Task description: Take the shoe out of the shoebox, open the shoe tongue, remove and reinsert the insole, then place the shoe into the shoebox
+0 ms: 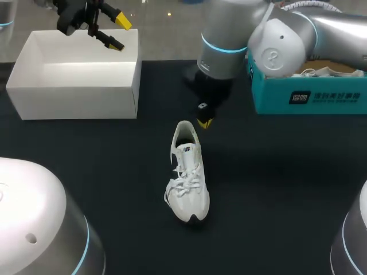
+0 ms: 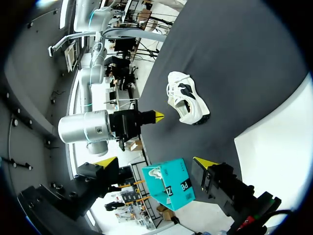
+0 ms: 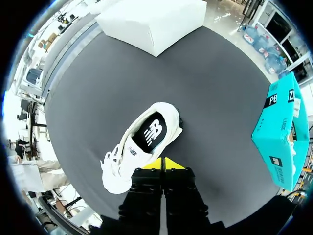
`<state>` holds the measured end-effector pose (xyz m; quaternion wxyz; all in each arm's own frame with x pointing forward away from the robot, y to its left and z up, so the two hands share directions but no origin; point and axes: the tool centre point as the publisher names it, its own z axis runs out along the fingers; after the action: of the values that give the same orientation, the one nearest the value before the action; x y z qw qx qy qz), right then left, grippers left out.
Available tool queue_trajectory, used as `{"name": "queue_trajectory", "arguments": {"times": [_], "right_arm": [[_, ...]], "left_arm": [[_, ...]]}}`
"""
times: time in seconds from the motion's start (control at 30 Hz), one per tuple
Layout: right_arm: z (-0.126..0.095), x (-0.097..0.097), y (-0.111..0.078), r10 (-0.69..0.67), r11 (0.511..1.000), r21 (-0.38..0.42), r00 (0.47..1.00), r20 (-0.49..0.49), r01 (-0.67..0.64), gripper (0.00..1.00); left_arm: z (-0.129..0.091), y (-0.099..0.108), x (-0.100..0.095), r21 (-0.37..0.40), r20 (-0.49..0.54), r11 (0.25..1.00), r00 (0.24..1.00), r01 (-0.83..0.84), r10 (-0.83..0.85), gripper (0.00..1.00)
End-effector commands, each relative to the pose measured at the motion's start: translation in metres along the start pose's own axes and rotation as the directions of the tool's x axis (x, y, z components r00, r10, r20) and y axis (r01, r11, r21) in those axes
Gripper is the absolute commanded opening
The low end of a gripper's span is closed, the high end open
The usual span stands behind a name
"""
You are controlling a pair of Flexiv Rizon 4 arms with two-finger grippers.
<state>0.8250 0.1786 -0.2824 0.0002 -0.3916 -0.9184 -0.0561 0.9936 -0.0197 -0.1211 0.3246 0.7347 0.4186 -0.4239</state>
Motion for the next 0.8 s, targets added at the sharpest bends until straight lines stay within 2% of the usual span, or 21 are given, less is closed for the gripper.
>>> {"name": "queue_trajectory", "arguments": {"times": [0.03, 0.4, 0.47, 0.53, 0.63, 0.7, 0.8], "right_arm": [[0.000, 0.003, 0.006, -0.301, 0.952, 0.124, 0.925, 0.233, 0.278, 0.00], [0.000, 0.003, 0.006, -0.301, 0.952, 0.124, 0.925, 0.233, 0.278, 0.00], [0.008, 0.002, 0.014, -0.340, 0.936, -0.017, 0.915, 0.215, 0.352, 0.00], [0.012, 0.001, 0.018, -0.365, 0.917, -0.091, 0.910, 0.195, 0.387, 0.00], [0.014, 0.000, 0.024, -0.417, 0.888, -0.130, 0.892, 0.172, 0.440, 0.00], [0.016, 0.000, 0.028, -0.460, 0.875, -0.090, 0.874, 0.156, 0.476, 0.00], [0.016, 0.000, 0.033, -0.513, 0.846, -0.091, 0.848, 0.136, 0.526, 0.00]], "left_arm": [[-0.001, 0.001, 0.000, 0.003, -0.002, 1.000, 1.000, -0.001, 0.001, 1.00], [-0.001, 0.001, 0.000, 0.003, -0.002, 1.000, 1.000, -0.001, 0.001, 1.00], [-0.001, 0.001, 0.000, 0.003, -0.002, 1.000, 1.000, -0.001, 0.001, 1.00], [-0.001, 0.001, 0.000, 0.003, -0.002, 1.000, 1.000, -0.001, 0.001, 1.00], [-0.001, 0.001, 0.000, 0.003, -0.002, 1.000, 1.000, -0.001, 0.001, 1.00], [-0.001, 0.001, 0.000, 0.003, -0.002, 1.000, 1.000, -0.001, 0.001, 1.00], [-0.001, 0.001, 0.000, 0.003, -0.002, 1.000, 1.000, -0.001, 0.001, 1.00]]}}
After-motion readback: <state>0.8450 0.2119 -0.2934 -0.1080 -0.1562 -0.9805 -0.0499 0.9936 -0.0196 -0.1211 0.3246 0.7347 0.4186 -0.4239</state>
